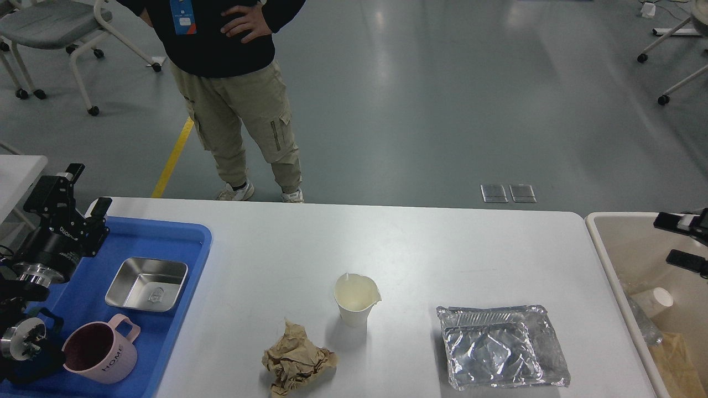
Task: Tidy desktop
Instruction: 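Lower the right gripper toward the edge of the foil tray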
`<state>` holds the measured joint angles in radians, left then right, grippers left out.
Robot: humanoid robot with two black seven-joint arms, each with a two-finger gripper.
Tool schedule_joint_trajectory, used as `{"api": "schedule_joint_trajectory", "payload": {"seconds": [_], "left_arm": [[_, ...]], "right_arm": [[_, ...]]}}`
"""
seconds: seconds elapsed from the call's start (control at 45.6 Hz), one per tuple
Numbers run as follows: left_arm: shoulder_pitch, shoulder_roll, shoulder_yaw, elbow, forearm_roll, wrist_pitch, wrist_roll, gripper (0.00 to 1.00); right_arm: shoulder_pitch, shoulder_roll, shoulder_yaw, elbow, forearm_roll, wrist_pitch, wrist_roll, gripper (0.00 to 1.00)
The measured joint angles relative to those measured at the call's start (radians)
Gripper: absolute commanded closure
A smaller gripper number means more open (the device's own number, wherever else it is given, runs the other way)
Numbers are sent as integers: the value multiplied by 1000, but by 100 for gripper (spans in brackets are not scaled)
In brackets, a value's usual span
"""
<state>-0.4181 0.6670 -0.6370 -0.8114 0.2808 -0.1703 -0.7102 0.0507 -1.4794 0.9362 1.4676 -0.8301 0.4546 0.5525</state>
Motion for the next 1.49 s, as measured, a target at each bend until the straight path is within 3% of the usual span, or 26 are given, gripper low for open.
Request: {"api": "schedule_joint_trajectory", "payload": {"seconds": [0.131, 0.241, 0.657, 1.096, 1.49], "left_arm": [[0, 2, 0, 0, 0, 0, 0, 5], [-1, 4, 0, 0, 0, -1, -1, 5], [-1, 17, 2, 2, 1, -1, -2, 5], [2, 29, 2, 2, 2, -13, -3, 4], [13, 43, 5, 1, 2, -14, -7, 4]], "right_arm": [[1, 4, 0, 13, -94, 13, 50, 0], [-2, 11, 0, 20, -166, 16, 65, 0], [-10, 246, -97, -48, -403, 27, 63, 0], [30, 489, -137, -289, -471, 32, 62, 0], [108, 640, -207, -470, -466, 30, 63, 0]]}}
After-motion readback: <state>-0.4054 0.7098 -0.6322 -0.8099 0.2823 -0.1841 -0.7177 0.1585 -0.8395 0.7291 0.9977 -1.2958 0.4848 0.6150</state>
